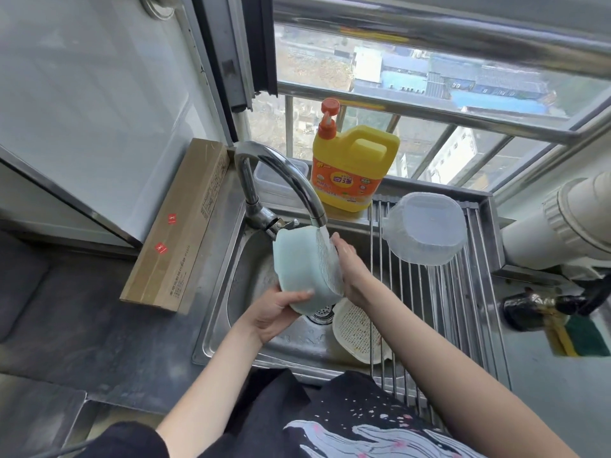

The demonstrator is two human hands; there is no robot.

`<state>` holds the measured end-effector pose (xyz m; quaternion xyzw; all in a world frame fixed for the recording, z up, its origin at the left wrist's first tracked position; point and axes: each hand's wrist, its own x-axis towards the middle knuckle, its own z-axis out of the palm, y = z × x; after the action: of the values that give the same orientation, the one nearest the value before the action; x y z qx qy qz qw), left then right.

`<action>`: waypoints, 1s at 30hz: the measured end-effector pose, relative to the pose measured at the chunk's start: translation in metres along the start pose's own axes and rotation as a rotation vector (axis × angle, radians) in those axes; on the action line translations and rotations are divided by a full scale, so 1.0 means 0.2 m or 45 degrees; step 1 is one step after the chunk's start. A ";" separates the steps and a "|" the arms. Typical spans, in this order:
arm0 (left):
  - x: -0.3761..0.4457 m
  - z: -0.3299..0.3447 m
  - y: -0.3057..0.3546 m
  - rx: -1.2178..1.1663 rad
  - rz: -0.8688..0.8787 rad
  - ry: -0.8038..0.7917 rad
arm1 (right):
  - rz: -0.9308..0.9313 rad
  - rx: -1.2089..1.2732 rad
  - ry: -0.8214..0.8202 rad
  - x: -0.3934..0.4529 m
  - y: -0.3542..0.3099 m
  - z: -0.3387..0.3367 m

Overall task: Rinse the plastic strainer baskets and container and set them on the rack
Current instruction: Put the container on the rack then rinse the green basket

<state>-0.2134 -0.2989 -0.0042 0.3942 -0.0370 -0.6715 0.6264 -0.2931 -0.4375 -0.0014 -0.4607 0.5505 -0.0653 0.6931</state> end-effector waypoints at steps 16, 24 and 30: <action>-0.04 -0.16 -0.02 -0.207 -0.020 -0.182 | 0.029 0.243 -0.203 0.07 0.02 -0.10; 0.03 -0.18 0.06 -0.232 0.011 0.082 | -0.120 -0.087 -0.061 0.10 -0.02 -0.12; 0.12 -0.07 0.09 -0.341 -0.026 0.517 | 0.049 0.080 -0.158 0.07 -0.04 -0.14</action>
<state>-0.1879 -0.3178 -0.0148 0.4350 0.1830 -0.5837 0.6608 -0.3068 -0.4663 -0.0046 -0.4313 0.5130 -0.0407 0.7410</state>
